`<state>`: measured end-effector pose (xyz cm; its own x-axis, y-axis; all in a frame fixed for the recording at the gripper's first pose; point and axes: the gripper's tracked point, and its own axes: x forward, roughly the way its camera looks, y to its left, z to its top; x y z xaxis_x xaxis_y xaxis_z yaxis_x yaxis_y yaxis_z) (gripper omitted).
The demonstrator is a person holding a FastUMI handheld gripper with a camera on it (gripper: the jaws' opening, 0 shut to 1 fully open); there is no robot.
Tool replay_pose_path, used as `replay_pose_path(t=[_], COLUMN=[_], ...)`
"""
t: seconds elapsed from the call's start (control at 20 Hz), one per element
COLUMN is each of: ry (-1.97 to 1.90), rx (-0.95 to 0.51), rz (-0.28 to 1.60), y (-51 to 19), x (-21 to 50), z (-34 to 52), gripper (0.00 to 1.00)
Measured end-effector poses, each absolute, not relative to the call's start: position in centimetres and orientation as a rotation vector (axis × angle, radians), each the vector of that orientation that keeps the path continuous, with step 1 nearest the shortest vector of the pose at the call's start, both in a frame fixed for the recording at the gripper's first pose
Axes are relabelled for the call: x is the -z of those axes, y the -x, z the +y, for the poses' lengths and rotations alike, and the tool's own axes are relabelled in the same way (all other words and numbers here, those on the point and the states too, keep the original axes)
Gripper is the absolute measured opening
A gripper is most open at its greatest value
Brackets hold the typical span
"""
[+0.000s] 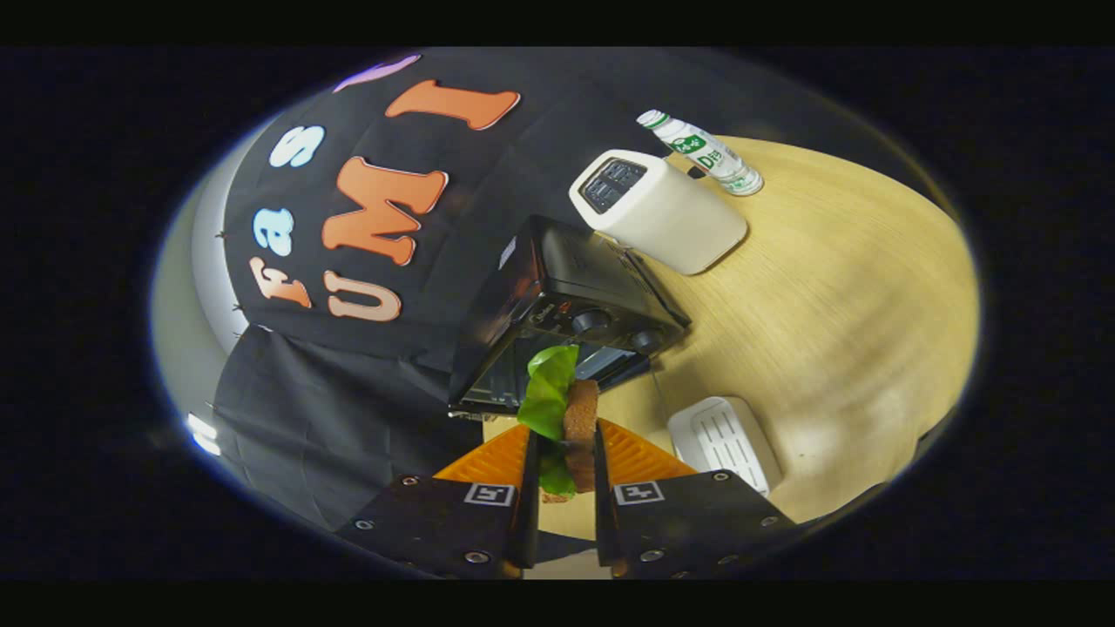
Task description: Open the toaster oven, put the food inside, and close the toaster oven door.
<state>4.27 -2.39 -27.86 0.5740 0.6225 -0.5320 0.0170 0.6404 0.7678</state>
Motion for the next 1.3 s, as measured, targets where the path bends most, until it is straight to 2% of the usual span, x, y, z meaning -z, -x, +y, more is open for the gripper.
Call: replay_pose_path(t=[0.35,1.0,1.3], ry=[-0.986,-1.383,-1.465], rx=[-0.302,-0.034,0.049], rz=[0.842,0.548,0.498], y=[-6.8,-15.3,-17.4], x=[32.0,34.3,35.4], z=[3.9,9.8,10.9], gripper=[0.27,0.27,0.35])
